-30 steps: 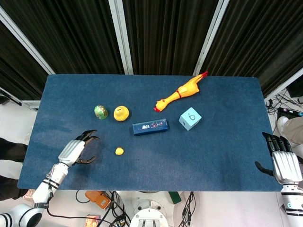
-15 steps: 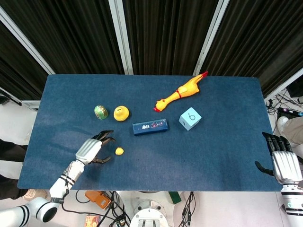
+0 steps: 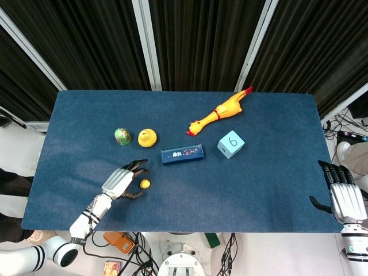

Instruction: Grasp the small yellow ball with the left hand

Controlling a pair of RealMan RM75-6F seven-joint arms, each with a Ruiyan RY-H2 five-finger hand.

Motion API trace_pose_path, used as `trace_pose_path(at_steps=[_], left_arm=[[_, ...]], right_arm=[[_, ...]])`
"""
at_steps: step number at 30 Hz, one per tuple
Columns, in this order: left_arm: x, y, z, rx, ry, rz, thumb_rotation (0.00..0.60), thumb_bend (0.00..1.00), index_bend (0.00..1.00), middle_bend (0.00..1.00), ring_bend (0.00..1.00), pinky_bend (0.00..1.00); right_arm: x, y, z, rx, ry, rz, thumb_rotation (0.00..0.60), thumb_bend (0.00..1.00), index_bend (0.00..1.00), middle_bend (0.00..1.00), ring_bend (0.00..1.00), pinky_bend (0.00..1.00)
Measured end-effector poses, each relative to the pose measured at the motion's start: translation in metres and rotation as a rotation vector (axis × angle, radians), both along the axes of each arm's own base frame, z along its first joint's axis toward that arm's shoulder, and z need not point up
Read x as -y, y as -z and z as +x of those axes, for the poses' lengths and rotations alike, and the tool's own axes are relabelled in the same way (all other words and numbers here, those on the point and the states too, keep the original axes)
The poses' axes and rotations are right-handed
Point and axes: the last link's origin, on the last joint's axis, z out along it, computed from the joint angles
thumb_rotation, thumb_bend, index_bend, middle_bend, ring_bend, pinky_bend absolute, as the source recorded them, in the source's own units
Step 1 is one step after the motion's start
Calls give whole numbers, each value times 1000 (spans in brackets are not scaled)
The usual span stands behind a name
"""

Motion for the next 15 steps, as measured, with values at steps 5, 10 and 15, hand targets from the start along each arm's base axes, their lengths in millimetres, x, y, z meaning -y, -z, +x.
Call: trace_pose_path(at_steps=[5,10,15], left_arm=[[-4,3,2,-5,0,-5,600,224,328,61,92,237],[-8,7,-2,-18,-12,-15,600,232,334,67,92,237],[-10,8,-5,-20,-18,-13,600,243,377,71,93,237]], right_arm=[[0,0,0,2,1,-2,600,318,120,175,161,122],[0,0,0,2,2,-3,600,317,120,175,161,122],[0,0,0,2,3,-2,600,317,120,175,160,122]])
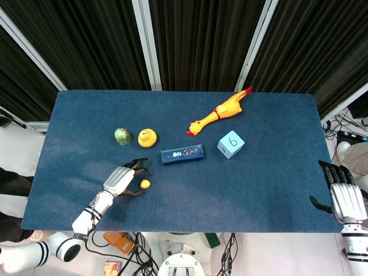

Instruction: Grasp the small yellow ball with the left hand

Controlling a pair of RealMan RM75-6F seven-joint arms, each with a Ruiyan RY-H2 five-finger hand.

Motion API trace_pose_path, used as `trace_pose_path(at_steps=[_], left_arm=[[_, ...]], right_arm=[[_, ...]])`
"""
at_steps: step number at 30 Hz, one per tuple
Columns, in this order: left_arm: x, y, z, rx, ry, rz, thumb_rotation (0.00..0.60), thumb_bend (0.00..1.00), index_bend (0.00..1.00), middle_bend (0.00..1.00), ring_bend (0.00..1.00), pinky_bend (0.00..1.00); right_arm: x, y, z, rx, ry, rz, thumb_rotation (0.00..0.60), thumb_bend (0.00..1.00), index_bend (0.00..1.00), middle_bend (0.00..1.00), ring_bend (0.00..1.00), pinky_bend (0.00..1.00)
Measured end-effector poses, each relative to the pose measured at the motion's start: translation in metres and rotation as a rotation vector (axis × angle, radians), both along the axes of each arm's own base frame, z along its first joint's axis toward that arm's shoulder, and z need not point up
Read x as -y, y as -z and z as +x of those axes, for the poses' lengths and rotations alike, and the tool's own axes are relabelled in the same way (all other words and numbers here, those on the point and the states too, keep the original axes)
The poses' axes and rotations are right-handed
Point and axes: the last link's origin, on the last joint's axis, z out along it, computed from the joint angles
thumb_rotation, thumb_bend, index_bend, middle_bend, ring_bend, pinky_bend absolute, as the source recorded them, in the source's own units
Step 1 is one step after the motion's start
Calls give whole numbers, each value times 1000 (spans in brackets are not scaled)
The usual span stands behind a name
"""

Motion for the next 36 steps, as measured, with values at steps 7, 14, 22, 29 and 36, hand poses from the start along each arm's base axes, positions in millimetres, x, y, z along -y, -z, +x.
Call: trace_pose_path(at_steps=[7,14,22,29,36], left_arm=[[-2,0,-4,-2,-3,12,600,256,397,76,93,237],[-1,0,-5,1,-3,11,600,256,397,76,93,237],[1,2,-6,0,-1,9,600,257,401,76,92,237],[4,5,-4,5,5,7,600,258,416,76,93,237],[2,9,-3,4,6,-6,600,259,417,76,92,237]], right_arm=[[0,0,0,1,2,0,600,317,120,175,160,122],[0,1,1,-2,-1,4,600,317,120,175,161,122],[0,1,0,-1,2,4,600,317,120,175,161,122],[1,1,0,0,3,3,600,318,120,175,160,122],[1,1,0,0,4,4,600,317,120,175,160,122]])
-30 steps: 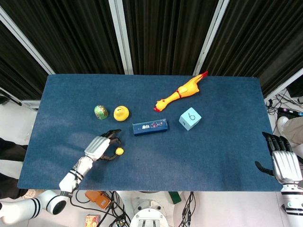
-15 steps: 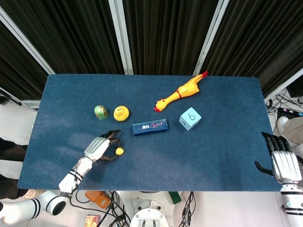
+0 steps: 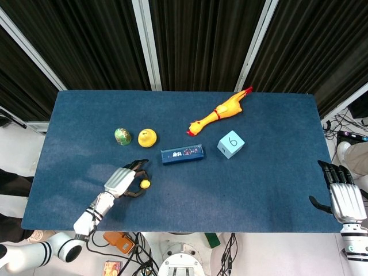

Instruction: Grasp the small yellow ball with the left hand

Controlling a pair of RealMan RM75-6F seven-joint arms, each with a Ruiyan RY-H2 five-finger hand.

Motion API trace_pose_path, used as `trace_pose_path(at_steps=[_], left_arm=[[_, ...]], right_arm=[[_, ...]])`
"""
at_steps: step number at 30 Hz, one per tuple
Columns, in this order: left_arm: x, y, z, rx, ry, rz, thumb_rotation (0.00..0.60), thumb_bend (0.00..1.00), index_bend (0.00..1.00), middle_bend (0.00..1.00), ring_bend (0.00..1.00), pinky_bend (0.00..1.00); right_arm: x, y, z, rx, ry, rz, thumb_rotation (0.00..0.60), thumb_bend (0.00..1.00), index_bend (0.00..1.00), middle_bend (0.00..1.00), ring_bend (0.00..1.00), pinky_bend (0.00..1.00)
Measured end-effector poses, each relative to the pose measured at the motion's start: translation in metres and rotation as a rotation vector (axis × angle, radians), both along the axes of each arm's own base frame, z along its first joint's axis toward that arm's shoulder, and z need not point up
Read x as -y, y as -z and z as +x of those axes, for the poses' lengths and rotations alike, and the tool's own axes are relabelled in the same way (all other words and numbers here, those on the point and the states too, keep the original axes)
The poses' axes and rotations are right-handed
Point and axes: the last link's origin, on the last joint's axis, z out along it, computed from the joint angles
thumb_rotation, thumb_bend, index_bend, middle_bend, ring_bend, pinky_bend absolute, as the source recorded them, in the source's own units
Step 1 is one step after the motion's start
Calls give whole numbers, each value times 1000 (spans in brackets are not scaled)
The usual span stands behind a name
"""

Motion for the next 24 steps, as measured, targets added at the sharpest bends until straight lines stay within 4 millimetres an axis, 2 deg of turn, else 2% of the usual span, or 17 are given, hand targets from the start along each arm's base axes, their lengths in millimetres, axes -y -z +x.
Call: trace_pose_path(at_steps=[17,24], left_arm=[[-5,1,-3,-8,-10,-3,600,281,499,97,92,237],[-6,-6,0,-10,6,16,600,300,513,106,93,237]], right_arm=[[0,0,0,1,1,1,600,318,120,175,160,122],[0,0,0,3,-1,-2,600,317,120,175,160,122]])
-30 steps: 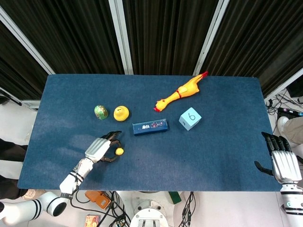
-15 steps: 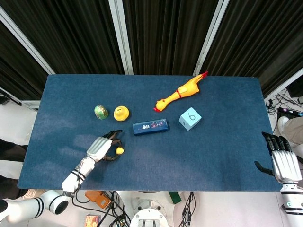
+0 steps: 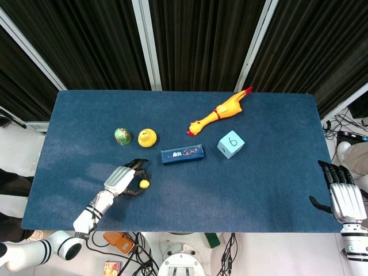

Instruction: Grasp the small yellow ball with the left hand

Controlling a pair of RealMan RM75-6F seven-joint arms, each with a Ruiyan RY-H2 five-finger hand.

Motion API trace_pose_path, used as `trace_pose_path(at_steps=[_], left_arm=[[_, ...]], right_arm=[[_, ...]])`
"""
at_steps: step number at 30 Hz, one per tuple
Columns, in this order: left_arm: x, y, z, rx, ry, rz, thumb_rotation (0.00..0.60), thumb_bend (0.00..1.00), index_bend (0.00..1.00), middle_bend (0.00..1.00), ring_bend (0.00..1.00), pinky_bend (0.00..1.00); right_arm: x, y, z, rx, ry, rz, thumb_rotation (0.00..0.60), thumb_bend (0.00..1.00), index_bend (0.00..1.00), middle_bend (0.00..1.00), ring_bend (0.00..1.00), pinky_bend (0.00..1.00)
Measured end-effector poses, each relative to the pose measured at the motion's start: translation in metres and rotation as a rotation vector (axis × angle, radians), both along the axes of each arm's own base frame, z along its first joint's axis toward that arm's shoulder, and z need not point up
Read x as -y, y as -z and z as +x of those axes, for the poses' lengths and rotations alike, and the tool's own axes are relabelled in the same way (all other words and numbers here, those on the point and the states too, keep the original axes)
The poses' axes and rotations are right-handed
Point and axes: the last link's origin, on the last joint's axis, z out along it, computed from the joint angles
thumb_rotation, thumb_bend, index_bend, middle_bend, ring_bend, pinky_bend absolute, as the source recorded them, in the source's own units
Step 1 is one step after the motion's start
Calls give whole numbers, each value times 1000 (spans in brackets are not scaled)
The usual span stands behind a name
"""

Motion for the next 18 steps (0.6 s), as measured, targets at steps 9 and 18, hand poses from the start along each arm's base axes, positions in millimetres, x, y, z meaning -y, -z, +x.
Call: trace_pose_path(at_steps=[9,18], left_arm=[[-6,-37,18,-38,66,62,600,303,513,106,92,237],[-8,-94,46,22,93,64,600,305,513,106,92,237]], right_arm=[[-1,1,1,-2,-4,5,600,318,120,175,160,122],[-2,1,0,-5,-6,3,600,317,120,175,161,122]])
